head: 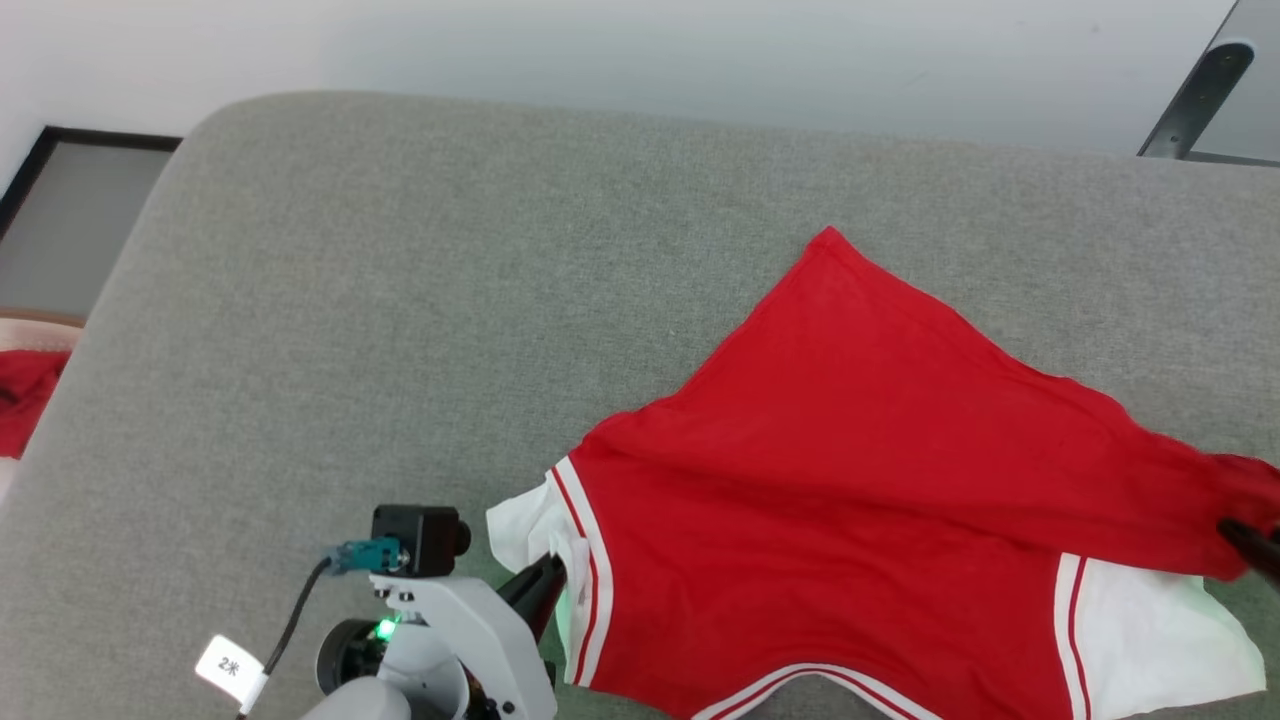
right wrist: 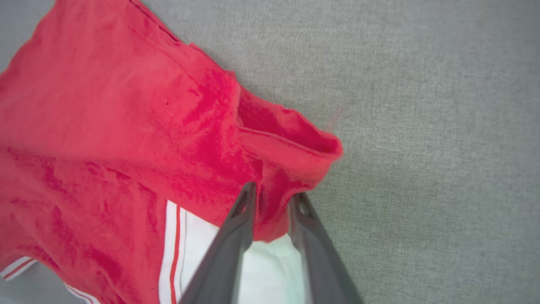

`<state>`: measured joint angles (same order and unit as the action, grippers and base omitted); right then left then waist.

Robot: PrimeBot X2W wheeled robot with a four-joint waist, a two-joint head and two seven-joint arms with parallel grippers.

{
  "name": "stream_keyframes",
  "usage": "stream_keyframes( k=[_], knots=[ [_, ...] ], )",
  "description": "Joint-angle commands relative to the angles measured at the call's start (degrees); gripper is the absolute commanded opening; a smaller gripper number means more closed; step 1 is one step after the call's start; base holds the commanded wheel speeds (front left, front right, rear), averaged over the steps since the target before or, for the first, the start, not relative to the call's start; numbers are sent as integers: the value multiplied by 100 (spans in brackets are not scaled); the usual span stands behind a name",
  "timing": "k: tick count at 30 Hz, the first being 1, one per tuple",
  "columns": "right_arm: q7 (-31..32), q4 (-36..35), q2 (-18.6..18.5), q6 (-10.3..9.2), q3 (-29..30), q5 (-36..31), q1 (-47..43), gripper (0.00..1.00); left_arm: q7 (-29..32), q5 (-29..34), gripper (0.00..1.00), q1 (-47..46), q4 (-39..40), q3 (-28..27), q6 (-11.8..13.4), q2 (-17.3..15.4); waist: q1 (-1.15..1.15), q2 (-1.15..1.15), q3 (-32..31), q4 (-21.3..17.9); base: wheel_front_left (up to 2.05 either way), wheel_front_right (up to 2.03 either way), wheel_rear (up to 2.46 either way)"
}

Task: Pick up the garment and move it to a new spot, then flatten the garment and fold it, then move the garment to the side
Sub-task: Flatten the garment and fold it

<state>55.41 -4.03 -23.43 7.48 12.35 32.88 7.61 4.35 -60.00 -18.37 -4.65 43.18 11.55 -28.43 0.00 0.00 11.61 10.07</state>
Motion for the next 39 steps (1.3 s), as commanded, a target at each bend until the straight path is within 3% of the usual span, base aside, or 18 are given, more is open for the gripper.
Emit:
stream_keyframes(
  k=[1,9,17,21,27,33,39],
  knots=[
    [-176,-39,-53,2,-43,-14,-10,100,-6,-25,0,96,-3,-3,23,-19,0,0,-54,-30,0,0,0],
    [-1466,-500,-351,0,-336,-272,-229,100,-15,-44,0,201,30,16,57,-49,0,0,-162,-84,0,0,0],
    [-4261,-861,-495,2,-815,-1198,-239,100,-41,-52,0,319,119,14,117,-99,0,0,-203,-148,0,0,0],
    [-5089,-718,-312,-1,-1043,-1572,-93,100,-32,-62,0,332,144,29,155,-100,0,0,-238,-102,0,0,0],
    [-4897,-353,-339,-1,-1515,-1414,460,100,48,-20,0,252,145,141,89,-18,0,0,-240,176,0,0,0],
    [-3951,147,-829,-1,-2176,-736,1489,100,192,131,0,-35,21,387,-50,217,0,0,-119,756,0,0,0],
    [-2720,1107,-1335,-1,-2830,132,2637,100,227,265,0,-424,-268,638,-261,696,0,0,98,1339,0,0,0]
  ],
)
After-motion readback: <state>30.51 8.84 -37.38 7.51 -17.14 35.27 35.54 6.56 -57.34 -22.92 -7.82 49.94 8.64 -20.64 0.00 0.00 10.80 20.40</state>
